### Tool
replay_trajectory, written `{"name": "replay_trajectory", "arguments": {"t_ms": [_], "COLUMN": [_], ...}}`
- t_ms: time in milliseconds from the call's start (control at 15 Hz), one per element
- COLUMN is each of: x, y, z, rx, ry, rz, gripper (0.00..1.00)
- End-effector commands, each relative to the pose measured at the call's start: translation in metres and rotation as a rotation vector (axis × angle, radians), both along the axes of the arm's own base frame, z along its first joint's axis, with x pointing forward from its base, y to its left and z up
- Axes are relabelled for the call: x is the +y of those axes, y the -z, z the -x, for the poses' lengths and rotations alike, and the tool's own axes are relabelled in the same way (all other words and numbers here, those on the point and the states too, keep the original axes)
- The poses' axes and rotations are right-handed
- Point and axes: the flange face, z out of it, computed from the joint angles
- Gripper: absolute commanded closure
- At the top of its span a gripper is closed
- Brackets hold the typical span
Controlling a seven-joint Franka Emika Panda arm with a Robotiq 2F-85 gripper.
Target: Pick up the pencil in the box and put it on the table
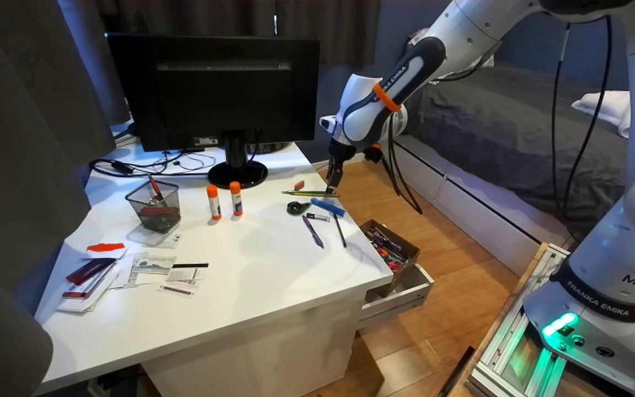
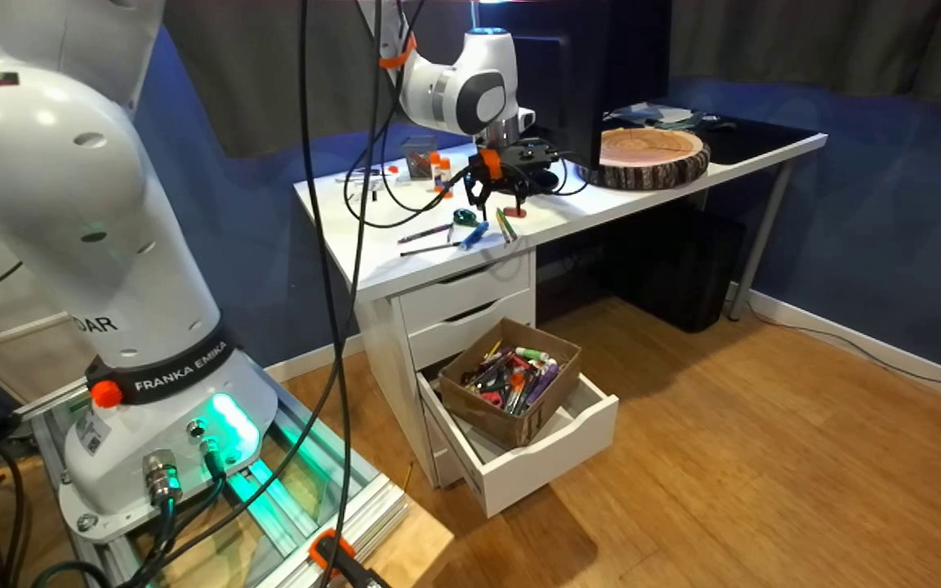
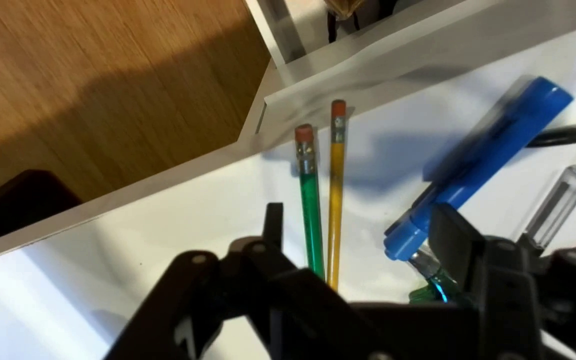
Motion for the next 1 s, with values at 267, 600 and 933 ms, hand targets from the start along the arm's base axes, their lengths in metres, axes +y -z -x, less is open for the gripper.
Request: {"name": "replay_trajectory", "arguments": {"t_ms": [267, 600, 933], "x": [-0.065, -0.101, -0.109], "y": [-0.037, -0.063, -0.063], "z": [0.108, 0.184, 0.189], "rx": [0.084, 0.036, 0.043], "ry": [0.29, 0.478, 0.489], "rz": [-0.068, -0.132, -0.145], "gripper": [0.0, 0.0, 0.0]}}
